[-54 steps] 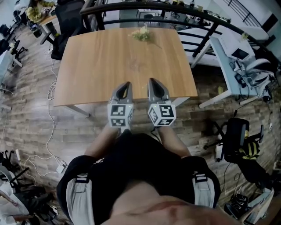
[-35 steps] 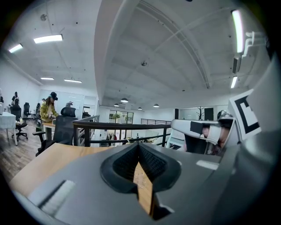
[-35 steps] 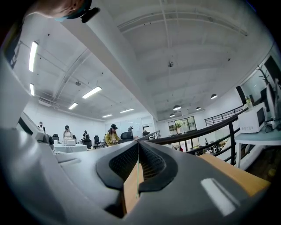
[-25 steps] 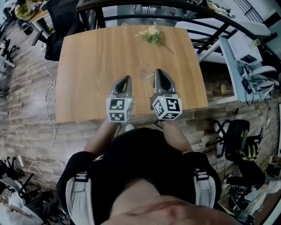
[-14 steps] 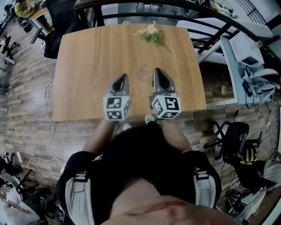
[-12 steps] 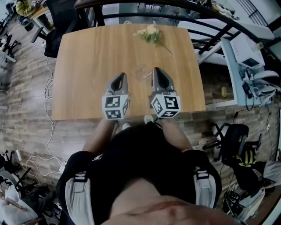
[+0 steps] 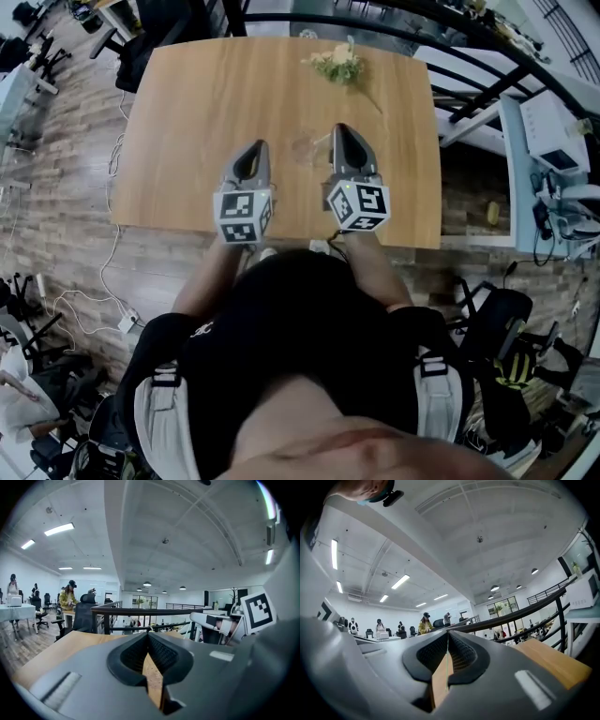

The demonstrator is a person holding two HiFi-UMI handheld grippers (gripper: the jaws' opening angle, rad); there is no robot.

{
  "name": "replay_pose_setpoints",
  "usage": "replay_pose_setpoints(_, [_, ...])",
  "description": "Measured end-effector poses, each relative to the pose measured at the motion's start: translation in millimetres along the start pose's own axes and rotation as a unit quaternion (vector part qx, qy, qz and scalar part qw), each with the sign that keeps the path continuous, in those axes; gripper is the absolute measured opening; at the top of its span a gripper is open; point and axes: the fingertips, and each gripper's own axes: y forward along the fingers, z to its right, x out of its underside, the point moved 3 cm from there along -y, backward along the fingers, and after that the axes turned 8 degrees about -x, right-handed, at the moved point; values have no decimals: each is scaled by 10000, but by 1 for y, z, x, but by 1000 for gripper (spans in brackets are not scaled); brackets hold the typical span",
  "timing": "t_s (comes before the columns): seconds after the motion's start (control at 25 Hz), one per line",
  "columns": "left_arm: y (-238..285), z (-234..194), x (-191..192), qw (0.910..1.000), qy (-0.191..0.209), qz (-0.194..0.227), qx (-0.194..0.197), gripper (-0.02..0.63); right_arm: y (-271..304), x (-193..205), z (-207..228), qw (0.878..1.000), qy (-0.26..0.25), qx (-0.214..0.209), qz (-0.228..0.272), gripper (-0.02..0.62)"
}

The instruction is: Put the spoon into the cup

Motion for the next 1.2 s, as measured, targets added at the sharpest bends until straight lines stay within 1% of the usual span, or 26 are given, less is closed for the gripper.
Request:
replay_pose_setpoints(0.12, [-4,-3,2,9998,40,-7,-210,12,6,12,8,9999,143,-70,60,6])
replay_pose_setpoints(0.32, [-10,-8,2,9991,60,-31,-428,12,18,31,16,9992,345,-93,-159,5])
replay_pose_setpoints(0.68, [-20,-17,6,9969,33,-90,-776,12,39,58,20,9978,391,-359,-406,5])
replay_pose_setpoints(1.08, [-35,-31,10,9929,13,-131,-1179,12,64,106,25,9921,421,-604,-1018,3])
replay_pose_setpoints(1.2, [-36,-35,14,9916,29,-199,-1280,12,71,118,30,9908,501,-550,-1126,5])
